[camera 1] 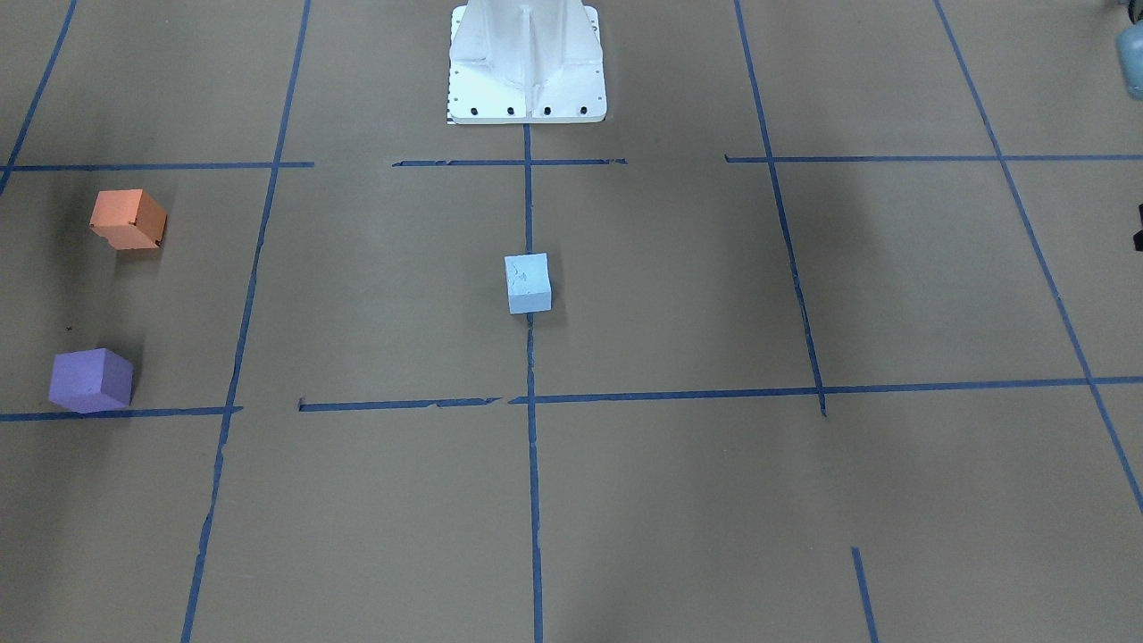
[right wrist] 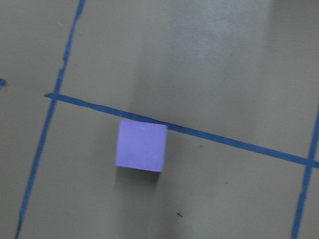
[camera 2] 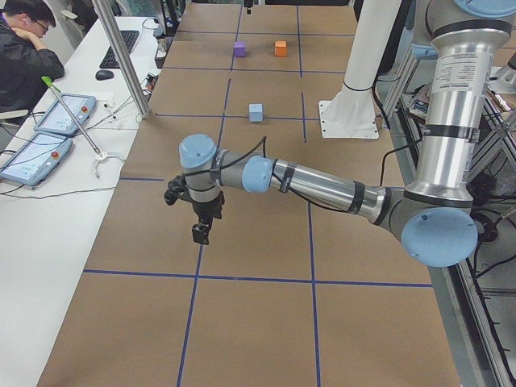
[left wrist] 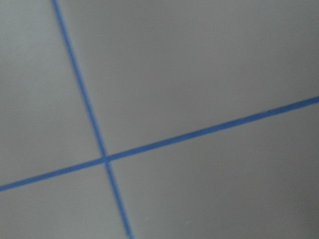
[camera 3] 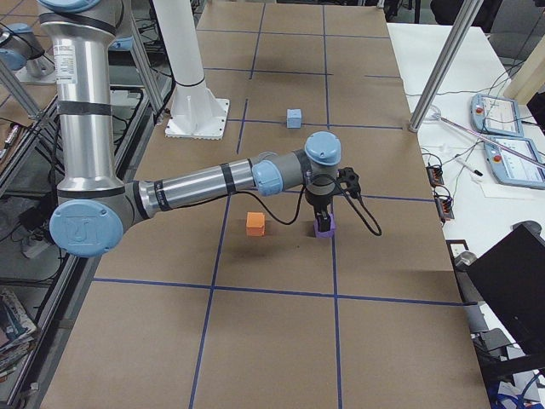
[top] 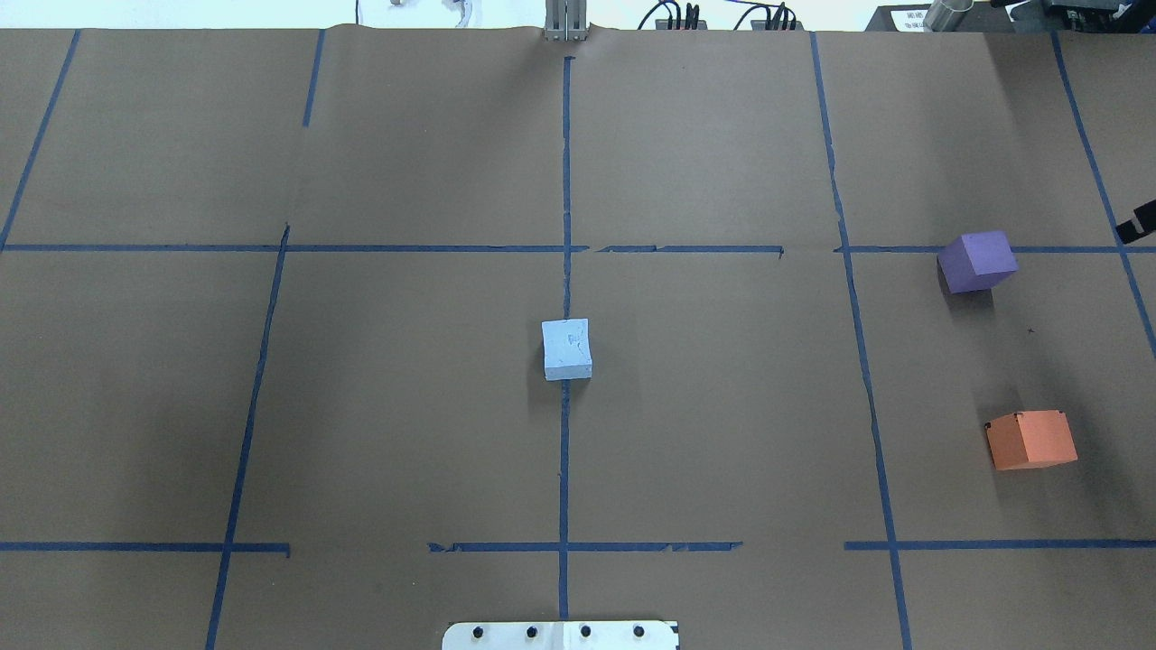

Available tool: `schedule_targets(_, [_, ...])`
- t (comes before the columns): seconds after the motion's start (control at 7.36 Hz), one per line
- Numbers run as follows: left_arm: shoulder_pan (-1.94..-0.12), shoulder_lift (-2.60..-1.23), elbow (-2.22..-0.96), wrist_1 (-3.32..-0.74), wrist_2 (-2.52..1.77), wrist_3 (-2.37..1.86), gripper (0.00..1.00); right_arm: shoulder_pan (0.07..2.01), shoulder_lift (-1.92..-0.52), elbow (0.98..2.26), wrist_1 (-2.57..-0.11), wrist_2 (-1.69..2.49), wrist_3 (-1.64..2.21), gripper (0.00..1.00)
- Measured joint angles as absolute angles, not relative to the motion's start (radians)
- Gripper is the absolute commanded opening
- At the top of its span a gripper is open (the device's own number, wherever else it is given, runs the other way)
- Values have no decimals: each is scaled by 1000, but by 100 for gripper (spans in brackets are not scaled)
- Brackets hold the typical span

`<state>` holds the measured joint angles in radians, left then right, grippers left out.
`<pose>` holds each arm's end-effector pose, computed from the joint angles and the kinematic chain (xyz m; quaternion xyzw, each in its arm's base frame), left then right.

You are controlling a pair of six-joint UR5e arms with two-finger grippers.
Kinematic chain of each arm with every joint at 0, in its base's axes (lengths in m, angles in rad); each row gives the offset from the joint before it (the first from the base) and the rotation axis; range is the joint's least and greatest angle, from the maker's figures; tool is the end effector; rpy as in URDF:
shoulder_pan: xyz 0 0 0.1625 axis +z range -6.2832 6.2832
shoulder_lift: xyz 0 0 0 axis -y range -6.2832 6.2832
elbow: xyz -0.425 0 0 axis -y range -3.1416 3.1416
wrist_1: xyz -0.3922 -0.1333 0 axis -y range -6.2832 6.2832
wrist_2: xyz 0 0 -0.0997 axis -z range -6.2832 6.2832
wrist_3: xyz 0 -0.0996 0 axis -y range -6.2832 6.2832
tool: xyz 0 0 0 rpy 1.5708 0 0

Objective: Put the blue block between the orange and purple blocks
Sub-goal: 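Open the left gripper and withdraw the left arm from the cube, then move the right gripper over the light blue cube and grasp it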

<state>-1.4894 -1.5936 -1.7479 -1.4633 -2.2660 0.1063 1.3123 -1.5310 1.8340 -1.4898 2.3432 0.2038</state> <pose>-0.0286 -0.5044 0.5765 0.0477 0.3397 0.1037 0.9336 -0.0688 -0.5098 0.4989 0.0874 -0.4004 -0.0967 0.9070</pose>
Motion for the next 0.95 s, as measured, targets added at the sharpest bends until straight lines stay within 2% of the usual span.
schedule_targets(0.41, [-1551,-1467,-1760,-1474,-2282,139,100,1128,-1365,1849,-1494,2325,478,100])
schedule_targets(0.95, [-1554,-1457,-1762,-1476,-2283,136,100,756,-1062,1792,-1494,2099,952,100])
